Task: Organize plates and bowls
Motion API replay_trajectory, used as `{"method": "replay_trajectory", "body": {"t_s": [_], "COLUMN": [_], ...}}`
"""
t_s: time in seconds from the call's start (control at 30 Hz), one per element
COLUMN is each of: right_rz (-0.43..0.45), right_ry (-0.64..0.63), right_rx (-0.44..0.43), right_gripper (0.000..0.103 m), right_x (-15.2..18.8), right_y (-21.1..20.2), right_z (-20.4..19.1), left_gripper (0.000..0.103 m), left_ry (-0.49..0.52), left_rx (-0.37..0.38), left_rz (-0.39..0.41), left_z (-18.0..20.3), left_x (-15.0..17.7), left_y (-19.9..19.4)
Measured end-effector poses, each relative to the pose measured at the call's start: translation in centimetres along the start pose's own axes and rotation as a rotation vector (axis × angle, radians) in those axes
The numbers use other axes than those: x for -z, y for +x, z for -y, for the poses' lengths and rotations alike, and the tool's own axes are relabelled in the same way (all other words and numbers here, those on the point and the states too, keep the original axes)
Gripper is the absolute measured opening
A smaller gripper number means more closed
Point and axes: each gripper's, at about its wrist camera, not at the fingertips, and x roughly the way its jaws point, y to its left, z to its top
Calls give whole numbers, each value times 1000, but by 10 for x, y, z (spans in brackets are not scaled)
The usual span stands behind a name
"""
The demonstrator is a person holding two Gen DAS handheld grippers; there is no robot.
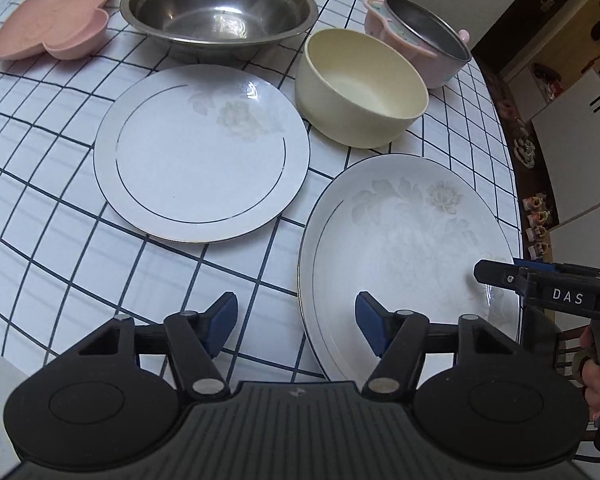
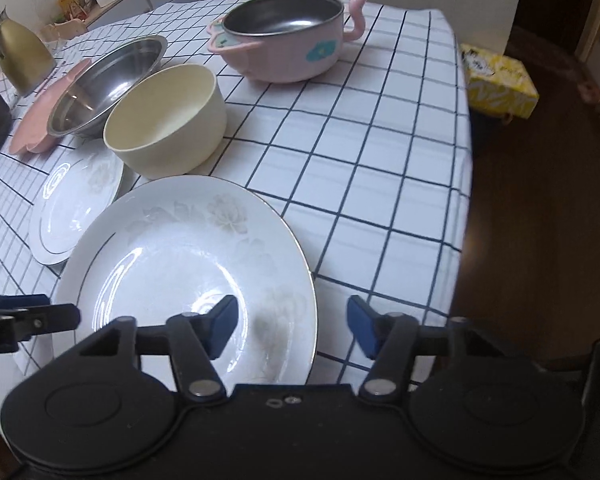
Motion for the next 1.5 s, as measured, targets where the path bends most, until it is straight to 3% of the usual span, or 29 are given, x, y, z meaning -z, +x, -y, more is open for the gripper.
{"method": "replay_trajectory", "body": {"t_s": [0.1,0.33,0.5,0.83,1.5], "right_rz": [-19,-49,-53,-68,-63], "right_ry": [1,24,41,68,71], "right_rx": [-18,-74,-87,-124,-159], "right_gripper": [48,29,23,18,17], "right_x": [-1,-1,-2,12,96], "right_y": [4,7,8,1,-28], "right_z": [4,11,17,11,-77], "left_gripper": [48,33,15,15,15], "left_ry": [-9,-30,-34,15,50], "left_rx": [8,27,63,44,9], "left_rz": [-18,-51,-62,-74,-69], "left_z": [0,-1,-1,-8,-77], "left_x": [-1,0,-1,11,61], "left_y": [4,10,11,1,-52]}}
